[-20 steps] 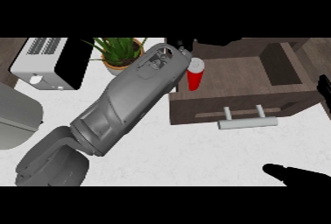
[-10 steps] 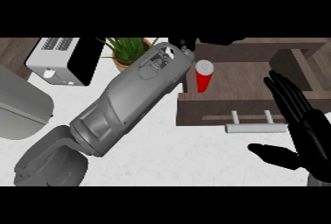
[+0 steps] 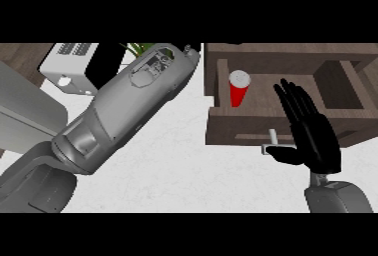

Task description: Pick up the can, place it into the drawer and close the drawer

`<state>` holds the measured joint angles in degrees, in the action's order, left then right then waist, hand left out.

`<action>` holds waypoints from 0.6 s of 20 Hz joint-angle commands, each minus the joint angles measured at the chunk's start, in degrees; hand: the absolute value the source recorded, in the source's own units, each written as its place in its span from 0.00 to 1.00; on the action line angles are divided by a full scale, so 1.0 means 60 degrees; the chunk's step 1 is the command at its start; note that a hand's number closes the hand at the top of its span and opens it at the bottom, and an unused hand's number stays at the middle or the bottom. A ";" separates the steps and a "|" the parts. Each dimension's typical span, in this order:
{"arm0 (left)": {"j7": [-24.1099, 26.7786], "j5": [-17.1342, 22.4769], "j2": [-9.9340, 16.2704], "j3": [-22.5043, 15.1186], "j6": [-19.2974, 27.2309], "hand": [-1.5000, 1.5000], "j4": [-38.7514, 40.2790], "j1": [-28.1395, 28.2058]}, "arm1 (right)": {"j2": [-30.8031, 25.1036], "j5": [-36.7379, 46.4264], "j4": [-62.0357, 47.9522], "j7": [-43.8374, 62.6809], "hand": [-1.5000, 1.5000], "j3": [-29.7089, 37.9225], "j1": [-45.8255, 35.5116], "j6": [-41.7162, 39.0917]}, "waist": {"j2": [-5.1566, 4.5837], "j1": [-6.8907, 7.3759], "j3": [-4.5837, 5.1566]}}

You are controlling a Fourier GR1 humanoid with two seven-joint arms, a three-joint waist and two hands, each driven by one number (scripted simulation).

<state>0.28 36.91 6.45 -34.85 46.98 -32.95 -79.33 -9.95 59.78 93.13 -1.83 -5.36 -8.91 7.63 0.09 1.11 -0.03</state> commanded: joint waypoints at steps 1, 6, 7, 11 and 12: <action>-0.0915 -0.0278 0.0916 -0.0133 -0.0212 0.00 -0.0998 0.0146 | 0.0409 0.0327 -0.1680 -0.0100 0.00 0.0155 -0.0659 0.0838 | 0.0043 0.0155 0.0000; -0.1645 -0.0484 0.1827 -0.0153 -0.0423 0.00 -0.1975 0.0483 | 0.0311 0.0623 -0.3531 -0.0675 0.00 0.0611 -0.1381 0.1943 | 0.0024 0.0177 -0.0003; -0.1596 -0.0532 0.1814 -0.0183 -0.0311 0.00 -0.2399 0.0847 | 0.0108 0.0359 -0.3891 -0.0701 0.00 0.0950 -0.1937 0.1682 | 0.0025 0.0214 -0.0001; -0.2298 -0.0539 0.2226 -0.0235 -0.0289 0.00 -0.3261 0.0981 | 0.0243 0.1042 -0.5153 -0.0738 0.00 0.0975 -0.2193 0.2621 | 0.0020 0.0331 -0.0006; -0.1960 -0.0614 0.2081 -0.0318 -0.0128 0.00 -0.3397 0.1561 | 0.0172 0.0949 -0.5527 -0.0635 0.00 0.1182 -0.2835 0.2415 | -0.0014 0.0399 -0.0003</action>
<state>-10.01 33.95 17.31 -36.09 45.77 -49.10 -73.22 -9.62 65.13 69.37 -6.22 -0.01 -22.33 20.97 1.22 2.88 1.09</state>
